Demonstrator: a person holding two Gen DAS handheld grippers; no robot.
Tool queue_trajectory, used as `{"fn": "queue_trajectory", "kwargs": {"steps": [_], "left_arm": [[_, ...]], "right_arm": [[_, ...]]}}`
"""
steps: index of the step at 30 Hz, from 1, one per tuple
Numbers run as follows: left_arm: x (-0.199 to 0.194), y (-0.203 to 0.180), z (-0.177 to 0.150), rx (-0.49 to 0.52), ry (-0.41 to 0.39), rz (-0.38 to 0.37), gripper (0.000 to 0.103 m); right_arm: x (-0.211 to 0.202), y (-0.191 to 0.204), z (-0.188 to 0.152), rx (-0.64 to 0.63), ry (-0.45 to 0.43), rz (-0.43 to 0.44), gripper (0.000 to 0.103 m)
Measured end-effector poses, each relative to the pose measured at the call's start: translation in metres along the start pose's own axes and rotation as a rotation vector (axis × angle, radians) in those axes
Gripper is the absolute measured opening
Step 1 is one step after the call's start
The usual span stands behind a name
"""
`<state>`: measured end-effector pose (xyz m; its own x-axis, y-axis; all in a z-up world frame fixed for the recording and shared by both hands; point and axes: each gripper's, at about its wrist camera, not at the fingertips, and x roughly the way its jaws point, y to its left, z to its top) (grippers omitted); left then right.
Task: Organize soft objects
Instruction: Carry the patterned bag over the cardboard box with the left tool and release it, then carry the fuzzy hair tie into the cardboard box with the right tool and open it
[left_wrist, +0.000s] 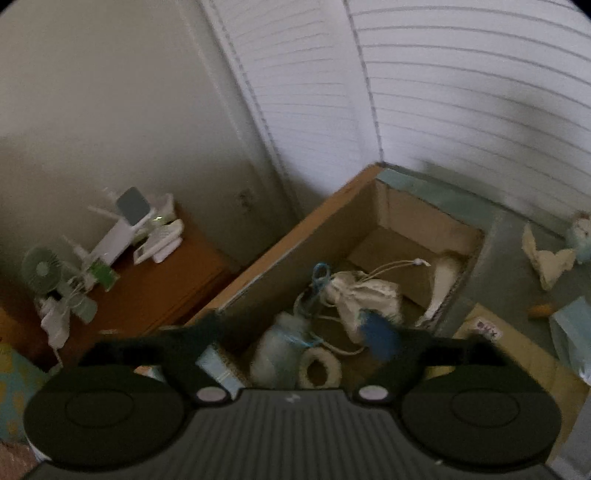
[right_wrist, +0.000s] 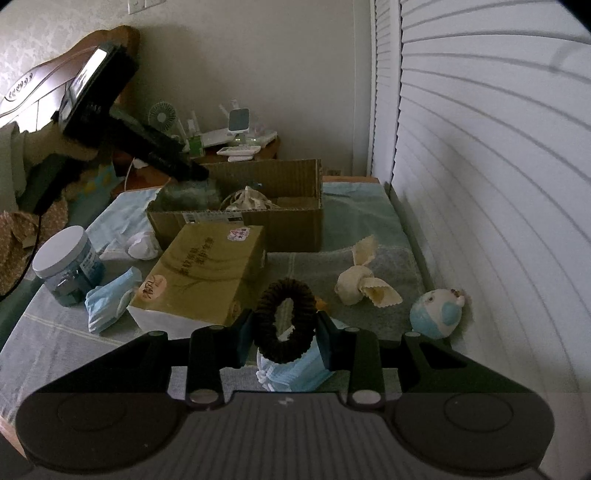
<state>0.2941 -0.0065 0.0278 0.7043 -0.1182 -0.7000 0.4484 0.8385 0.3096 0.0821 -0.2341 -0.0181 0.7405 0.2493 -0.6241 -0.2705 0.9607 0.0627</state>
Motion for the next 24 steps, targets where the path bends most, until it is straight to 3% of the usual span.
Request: {"fn": "queue_trajectory", "kwargs": {"steps": [5, 16, 24], "left_arm": [[-0.026, 0.000, -0.011, -0.091, -0.022, -0.018, 0.098], [-0.099, -0.047, -0.063, -0.267, -0.085, -0.096, 0.100], [-0.148, -0.083, -0.095, -0.273, -0.104, 0.036, 0.102]], "right_arm": [[-0.002, 0.003, 0.001, -0.001, -0.007, 0.007, 0.041], [-0.005, 0.015, 0.019, -0.049, -0.050, 0.016, 0.041], [0.012, 0.011, 0.049, -0.038, -0.085, 0.012, 0.041]]}}
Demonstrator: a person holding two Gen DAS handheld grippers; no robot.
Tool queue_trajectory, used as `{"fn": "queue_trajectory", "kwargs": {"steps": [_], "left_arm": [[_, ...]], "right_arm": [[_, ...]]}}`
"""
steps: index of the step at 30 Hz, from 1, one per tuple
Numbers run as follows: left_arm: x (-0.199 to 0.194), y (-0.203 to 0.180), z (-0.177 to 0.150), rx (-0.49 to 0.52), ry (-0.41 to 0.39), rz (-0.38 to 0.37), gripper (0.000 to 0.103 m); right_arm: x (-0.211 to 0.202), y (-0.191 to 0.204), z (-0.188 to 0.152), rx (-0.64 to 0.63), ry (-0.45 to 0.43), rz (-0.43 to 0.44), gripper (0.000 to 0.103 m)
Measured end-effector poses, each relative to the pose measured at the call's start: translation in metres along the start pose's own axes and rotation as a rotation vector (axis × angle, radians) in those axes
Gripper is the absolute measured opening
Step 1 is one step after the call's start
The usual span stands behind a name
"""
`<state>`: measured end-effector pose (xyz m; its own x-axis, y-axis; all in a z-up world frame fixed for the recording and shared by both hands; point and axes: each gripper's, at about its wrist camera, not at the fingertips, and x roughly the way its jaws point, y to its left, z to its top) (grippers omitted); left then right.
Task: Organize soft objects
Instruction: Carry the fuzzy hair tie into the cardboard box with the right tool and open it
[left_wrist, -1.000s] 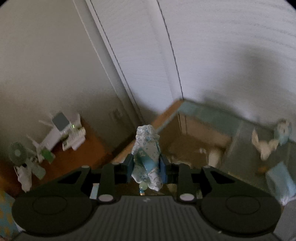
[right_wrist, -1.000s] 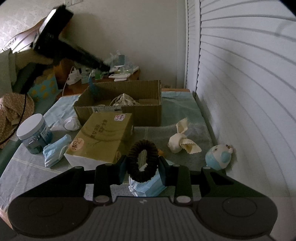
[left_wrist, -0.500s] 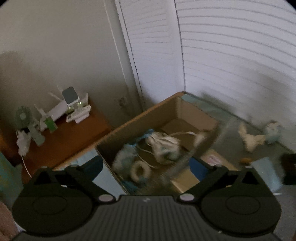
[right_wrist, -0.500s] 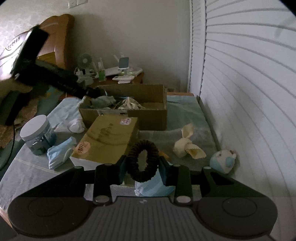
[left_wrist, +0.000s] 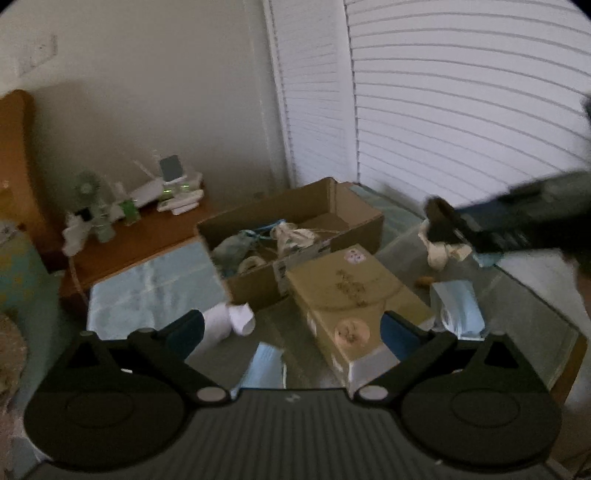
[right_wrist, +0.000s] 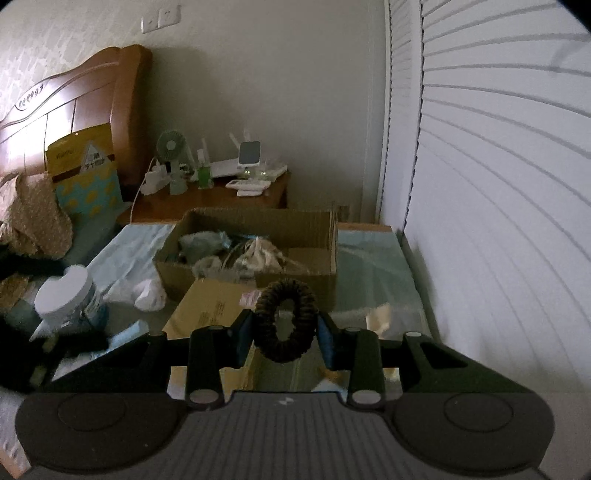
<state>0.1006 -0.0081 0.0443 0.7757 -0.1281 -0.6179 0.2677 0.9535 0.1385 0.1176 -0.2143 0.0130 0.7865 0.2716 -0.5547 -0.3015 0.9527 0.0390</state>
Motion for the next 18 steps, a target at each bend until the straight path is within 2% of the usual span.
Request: {"fn": "queue_trajectory", "kwargs": {"steps": [7, 11, 18], "left_arm": [[-0.012, 0.001, -0.021, -0.131, -0.031, -0.036, 0.102], [-0.005, 0.002, -0.026, -0.131, -0.015, -0.013, 0.102], [0.002, 0.007, -0.031, -0.143, -0.008, 0.006, 0.102]], "right_arm": [[0.036, 0.000, 0.034, -0.029, -0.007, 0.027, 0.041], [0.065, 0.001, 0.055, -0.066, 0.020, 0.042, 0.041], [0.120, -0.002, 0.080, -0.119, 0.090, 0.012, 0.041]]}}
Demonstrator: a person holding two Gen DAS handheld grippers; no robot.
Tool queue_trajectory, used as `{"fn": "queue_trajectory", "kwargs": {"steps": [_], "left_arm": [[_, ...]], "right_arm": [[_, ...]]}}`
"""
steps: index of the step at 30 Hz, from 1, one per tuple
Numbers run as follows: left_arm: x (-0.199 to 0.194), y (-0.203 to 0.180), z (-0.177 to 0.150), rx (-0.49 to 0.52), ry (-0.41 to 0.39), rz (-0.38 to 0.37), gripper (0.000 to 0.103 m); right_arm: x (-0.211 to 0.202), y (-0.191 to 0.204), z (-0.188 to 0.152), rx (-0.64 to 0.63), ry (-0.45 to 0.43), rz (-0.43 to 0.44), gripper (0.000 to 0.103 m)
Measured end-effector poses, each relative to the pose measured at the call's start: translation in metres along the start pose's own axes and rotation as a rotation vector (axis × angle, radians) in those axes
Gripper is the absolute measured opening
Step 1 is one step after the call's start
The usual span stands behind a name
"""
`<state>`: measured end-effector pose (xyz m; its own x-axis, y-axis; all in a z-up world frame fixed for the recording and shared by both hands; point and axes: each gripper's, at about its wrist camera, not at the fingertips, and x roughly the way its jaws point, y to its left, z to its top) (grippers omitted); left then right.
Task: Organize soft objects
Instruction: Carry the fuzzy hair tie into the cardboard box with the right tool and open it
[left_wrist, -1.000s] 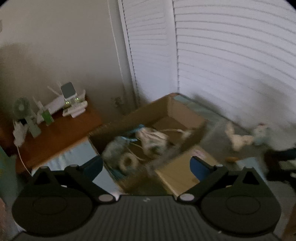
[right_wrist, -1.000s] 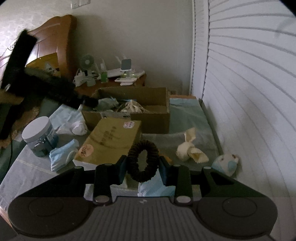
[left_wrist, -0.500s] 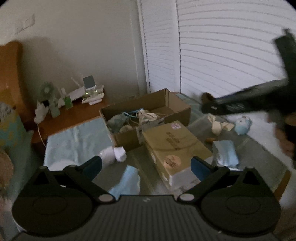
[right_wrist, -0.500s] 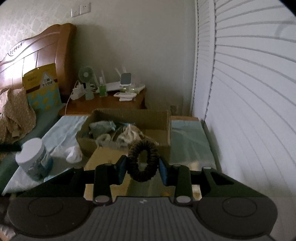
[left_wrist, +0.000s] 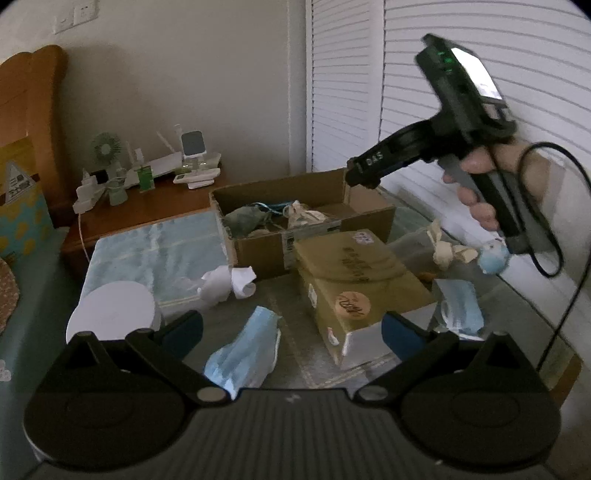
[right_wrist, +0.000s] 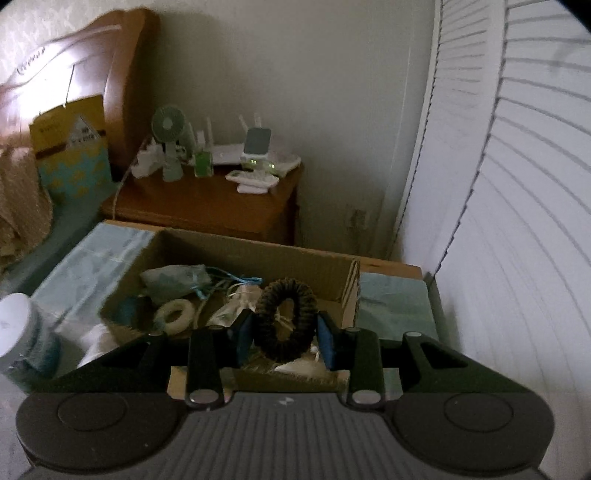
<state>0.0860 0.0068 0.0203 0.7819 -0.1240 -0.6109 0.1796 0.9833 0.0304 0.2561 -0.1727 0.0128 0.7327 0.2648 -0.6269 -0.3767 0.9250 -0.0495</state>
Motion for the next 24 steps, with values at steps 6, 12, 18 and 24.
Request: {"fn": "queue_trajectory", "kwargs": {"steps": [6, 12, 18, 24], "left_arm": [[0.006, 0.006, -0.002, -0.017, 0.012, 0.016, 0.102], [0.006, 0.008, -0.003, -0.025, 0.013, 0.007, 0.102], [0.002, 0.005, -0.006, -0.022, 0.007, -0.003, 0.102], [0.000, 0.003, -0.014, -0.020, 0.011, -0.036, 0.102]], "right_arm": [[0.017, -0.002, 0.006, -0.040, 0.009, -0.019, 0.088], [-0.001, -0.005, 0.001, -0.025, -0.037, -0.018, 0.100], [-0.032, 0.001, -0.017, -0.011, -0.074, -0.017, 0.103], [-0.060, 0.007, -0.049, 0.022, -0.102, -0.015, 0.103]]}}
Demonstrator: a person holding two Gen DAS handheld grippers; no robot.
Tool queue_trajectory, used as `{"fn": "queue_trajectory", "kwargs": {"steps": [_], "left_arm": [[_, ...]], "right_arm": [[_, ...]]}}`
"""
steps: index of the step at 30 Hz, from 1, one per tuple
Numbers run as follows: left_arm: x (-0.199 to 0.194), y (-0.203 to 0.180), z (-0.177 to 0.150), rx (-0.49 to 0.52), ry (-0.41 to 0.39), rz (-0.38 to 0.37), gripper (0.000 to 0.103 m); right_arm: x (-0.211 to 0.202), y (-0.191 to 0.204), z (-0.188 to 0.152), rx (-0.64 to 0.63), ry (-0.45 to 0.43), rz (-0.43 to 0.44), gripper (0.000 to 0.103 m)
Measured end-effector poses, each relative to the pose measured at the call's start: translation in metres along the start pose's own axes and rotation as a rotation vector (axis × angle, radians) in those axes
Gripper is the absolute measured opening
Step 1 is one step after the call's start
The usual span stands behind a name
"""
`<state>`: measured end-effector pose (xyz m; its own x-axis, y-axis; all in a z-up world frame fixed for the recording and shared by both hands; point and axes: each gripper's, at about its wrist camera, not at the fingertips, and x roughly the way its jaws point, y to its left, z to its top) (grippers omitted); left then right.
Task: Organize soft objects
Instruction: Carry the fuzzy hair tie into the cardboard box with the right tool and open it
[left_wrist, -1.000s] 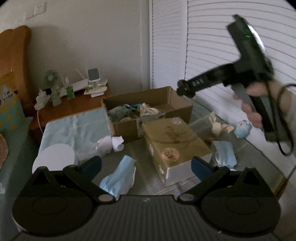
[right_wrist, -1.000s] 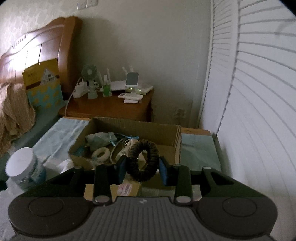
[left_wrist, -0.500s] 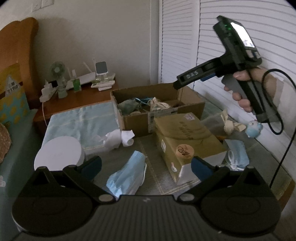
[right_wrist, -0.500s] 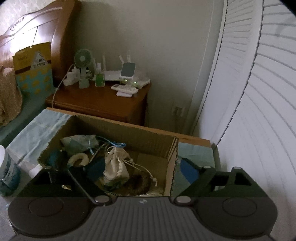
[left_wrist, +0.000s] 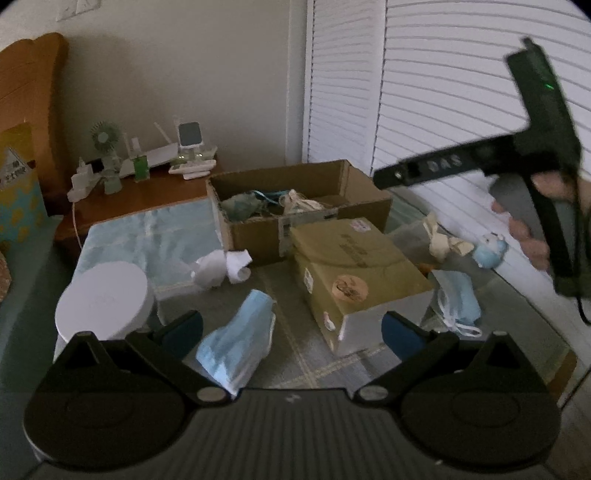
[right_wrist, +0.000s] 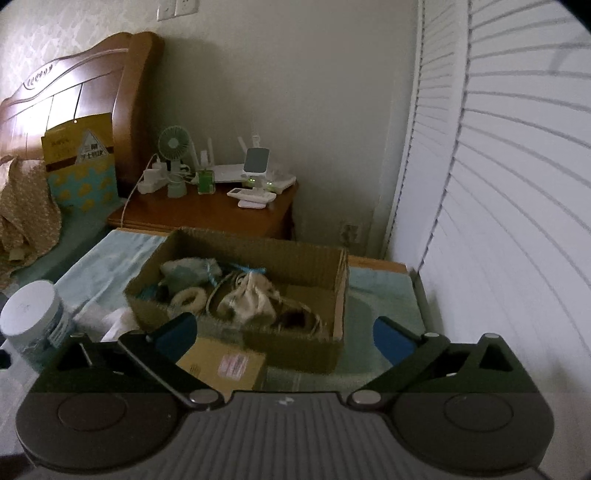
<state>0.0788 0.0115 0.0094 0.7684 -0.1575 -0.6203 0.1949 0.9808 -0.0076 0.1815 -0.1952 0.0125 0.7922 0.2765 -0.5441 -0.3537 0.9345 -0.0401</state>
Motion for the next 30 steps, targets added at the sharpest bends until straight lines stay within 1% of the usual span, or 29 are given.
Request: {"fn": "queue_trajectory", "kwargs": {"steps": [7, 12, 15, 21, 25, 30], "left_arm": [[-0.001, -0.002, -0.005, -0.002, 0.001, -0.010, 0.102], [0.001, -0.005, -0.009, 0.001, -0.001, -0.030, 0.102], [0.005, -0.008, -0.011, 0.007, 0.008, -0.030, 0.102], [0.009, -0.016, -0.011, 0.029, 0.015, -0.027, 0.102], [0.014, -0.020, -0.010, 0.043, 0.023, -0.027, 0.102], [0.015, -0.023, -0.009, 0.051, 0.025, -0.047, 0.102]], "right_arm": [[-0.035, 0.007, -0.043, 0.027, 0.000, -0.013, 0.103], [-0.049, 0.006, -0.081, 0.043, 0.041, 0.001, 0.103], [-0.049, 0.006, -0.098, 0.045, 0.072, -0.012, 0.103], [-0.045, -0.003, -0.114, 0.081, 0.106, -0.046, 0.103], [-0.041, -0.007, -0.120, 0.081, 0.119, -0.050, 0.103], [-0.032, -0.007, -0.125, 0.069, 0.143, -0.048, 0.103]]}}
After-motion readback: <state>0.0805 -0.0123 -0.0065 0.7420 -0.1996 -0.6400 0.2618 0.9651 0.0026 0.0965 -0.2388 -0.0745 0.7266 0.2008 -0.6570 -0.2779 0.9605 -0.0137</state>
